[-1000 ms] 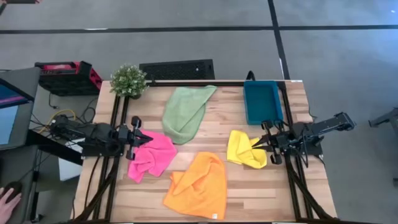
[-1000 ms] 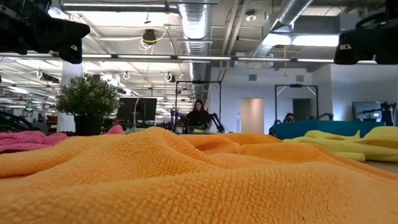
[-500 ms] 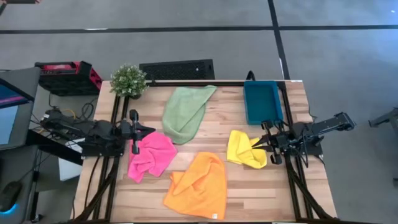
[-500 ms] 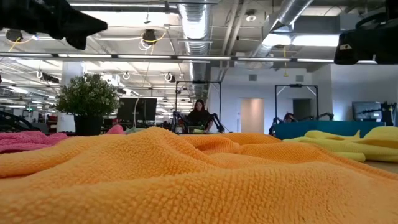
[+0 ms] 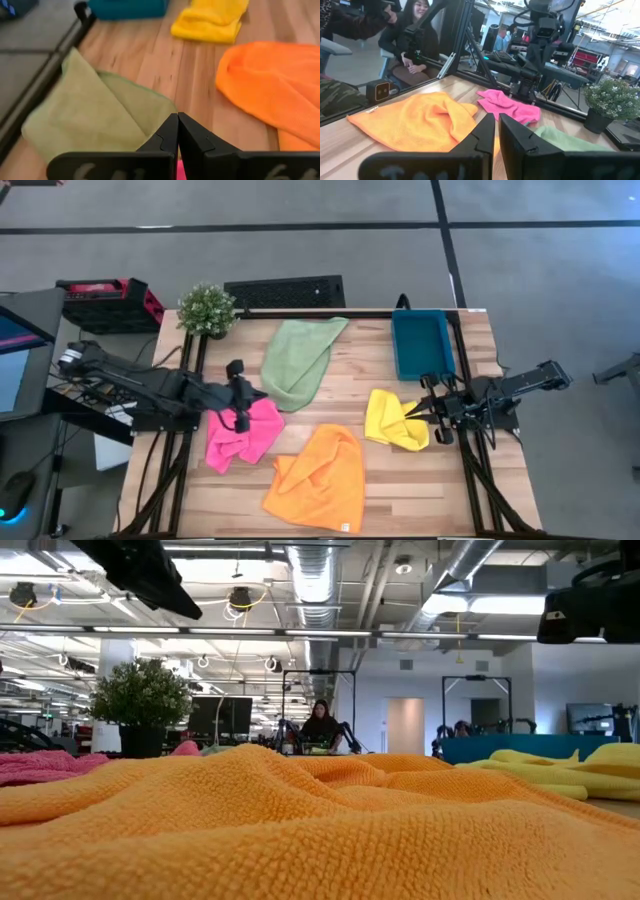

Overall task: Fold microfiber towels
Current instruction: Fold the green microfiber towel

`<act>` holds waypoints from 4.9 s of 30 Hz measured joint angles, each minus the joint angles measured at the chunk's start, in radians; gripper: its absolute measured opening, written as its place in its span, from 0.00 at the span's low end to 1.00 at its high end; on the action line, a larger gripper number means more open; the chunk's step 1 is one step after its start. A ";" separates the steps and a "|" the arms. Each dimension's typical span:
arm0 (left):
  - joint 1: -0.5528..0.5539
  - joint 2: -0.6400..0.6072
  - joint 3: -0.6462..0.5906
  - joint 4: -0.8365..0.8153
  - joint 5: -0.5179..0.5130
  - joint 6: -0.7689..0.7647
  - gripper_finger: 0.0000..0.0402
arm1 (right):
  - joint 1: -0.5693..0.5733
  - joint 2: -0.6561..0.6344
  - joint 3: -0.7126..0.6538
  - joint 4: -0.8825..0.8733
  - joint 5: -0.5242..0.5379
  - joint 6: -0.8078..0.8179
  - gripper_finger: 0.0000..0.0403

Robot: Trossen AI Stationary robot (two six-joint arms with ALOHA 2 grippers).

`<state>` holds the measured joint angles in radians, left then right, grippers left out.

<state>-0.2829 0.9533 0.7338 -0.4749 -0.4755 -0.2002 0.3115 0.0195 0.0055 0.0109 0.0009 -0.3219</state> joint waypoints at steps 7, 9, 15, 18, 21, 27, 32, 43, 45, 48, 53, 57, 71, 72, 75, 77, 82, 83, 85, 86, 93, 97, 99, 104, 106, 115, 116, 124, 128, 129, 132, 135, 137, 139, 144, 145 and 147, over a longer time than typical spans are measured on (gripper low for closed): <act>0.010 0.146 0.088 -0.016 0.007 -0.059 0.00 | 0.000 0.000 0.000 0.022 0.000 0.049 0.12; 0.010 0.171 0.094 -0.013 0.007 -0.034 0.00 | 0.000 0.000 0.000 0.031 -0.001 0.115 0.12; 0.013 0.229 0.102 -0.005 0.048 -0.025 0.03 | 0.000 0.000 0.000 0.041 -0.001 0.245 0.12; 0.025 0.255 0.101 -0.005 0.099 -0.054 0.09 | 0.000 0.000 0.000 0.044 -0.001 0.269 0.12; 0.040 0.290 0.101 -0.005 0.149 -0.098 0.16 | 0.000 0.000 0.000 0.049 -0.001 0.270 0.12; 0.047 0.407 0.101 -0.005 0.166 0.009 0.25 | 0.000 0.000 0.000 0.050 -0.001 0.270 0.12; 0.047 0.511 0.101 -0.005 0.142 0.131 0.25 | 0.000 0.000 0.000 0.050 -0.001 0.270 0.12; 0.131 0.622 0.101 -0.001 0.077 0.140 0.25 | 0.000 0.000 0.000 0.050 0.000 0.269 0.12; 0.153 0.621 0.101 0.001 0.079 0.140 0.25 | 0.000 0.000 0.000 0.050 0.000 0.269 0.12; 0.176 0.618 0.101 0.001 0.102 0.148 0.25 | 0.000 0.000 0.000 0.050 0.000 0.269 0.12; 0.197 0.618 0.101 -0.005 0.255 0.152 0.25 | 0.000 0.000 0.000 0.050 0.000 0.269 0.12; 0.199 0.619 0.101 -0.001 0.262 0.152 0.25 | 0.000 0.000 0.000 0.050 0.000 0.268 0.12; 0.199 0.619 0.101 -0.003 0.260 0.193 0.01 | 0.000 0.000 0.000 0.050 0.000 0.269 0.12; 0.199 0.619 0.102 0.000 0.260 0.193 0.01 | 0.000 0.000 0.000 0.050 0.000 0.269 0.12; 0.199 0.620 0.135 -0.024 0.257 0.193 0.00 | 0.000 0.000 0.000 0.050 0.014 0.269 0.12; 0.199 0.620 0.180 -0.056 0.253 0.199 0.00 | 0.000 0.000 0.000 0.050 0.051 0.269 0.12; 0.198 0.620 0.316 -0.180 0.252 0.215 0.00 | 0.000 0.000 0.000 0.050 0.134 0.262 0.12; 0.196 0.620 0.342 -0.205 0.247 0.216 0.00 | 0.000 0.000 0.000 0.050 0.139 0.262 0.12; 0.191 0.620 0.390 -0.250 0.231 0.215 0.00 | 0.000 0.000 0.000 0.050 0.149 0.261 0.12; 0.187 0.620 0.414 -0.266 0.227 0.215 0.00 | 0.000 0.000 0.000 0.050 0.165 0.261 0.12; 0.144 0.620 0.555 -0.340 0.226 0.219 0.00 | 0.000 0.040 0.029 0.044 0.240 0.222 0.11; 0.123 0.619 0.637 -0.363 0.226 0.219 0.00 | 0.000 0.118 0.078 0.045 0.253 0.164 0.05; 0.117 0.619 0.678 -0.391 0.226 0.219 0.00 | 0.000 0.169 0.103 0.047 0.282 0.164 0.02; 0.104 0.619 0.742 -0.466 0.200 0.208 0.00 | 0.000 0.324 0.161 0.046 0.297 0.164 0.02; 0.098 0.619 0.749 -0.483 0.201 0.208 0.00 | 0.000 0.408 0.194 0.053 0.297 0.165 0.02; 0.079 0.619 0.750 -0.503 0.201 0.199 0.00 | -0.019 0.777 0.367 0.167 0.294 0.220 0.07; 0.076 0.619 0.750 -0.503 0.201 0.199 0.00 | -0.028 0.812 0.385 0.180 0.294 0.219 0.09; 0.042 0.619 0.750 -0.501 0.200 0.205 0.00 | -0.109 1.082 0.533 0.221 0.240 0.217 0.23; 0.028 0.619 0.750 -0.500 0.190 0.208 0.00 | -0.151 1.221 0.632 0.232 0.099 0.208 0.29; 0.025 0.619 0.750 -0.500 0.184 0.213 0.00 | -0.159 1.257 0.661 0.238 0.068 0.197 0.30; 0.014 0.619 0.750 -0.500 0.175 0.228 0.00 | -0.175 1.362 0.749 0.231 0.038 0.149 0.34; 0.006 0.619 0.750 -0.499 0.175 0.237 0.00 | -0.188 1.446 0.824 0.230 0.028 0.103 0.38; 0.001 0.619 0.750 -0.499 0.174 0.238 0.00 | -0.194 1.490 0.866 0.230 0.020 0.078 0.40; 0.000 0.619 0.750 -0.497 0.174 0.240 0.00 | -0.200 1.526 0.897 0.229 0.019 0.060 0.41; -0.005 0.619 0.750 -0.493 0.172 0.261 0.00 | -0.223 1.597 0.963 0.208 0.000 0.040 0.41; -0.005 0.619 0.750 -0.493 0.172 0.268 0.00 | -0.228 1.610 0.971 0.203 -0.006 0.026 0.41; -0.005 0.619 0.750 -0.492 0.172 0.274 0.00 | -0.233 1.634 0.983 0.191 -0.006 -0.002 0.40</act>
<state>-0.2880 1.5726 1.4841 -0.9665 -0.3035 0.0742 0.0788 1.6536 0.9889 0.2020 -0.0055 -0.3235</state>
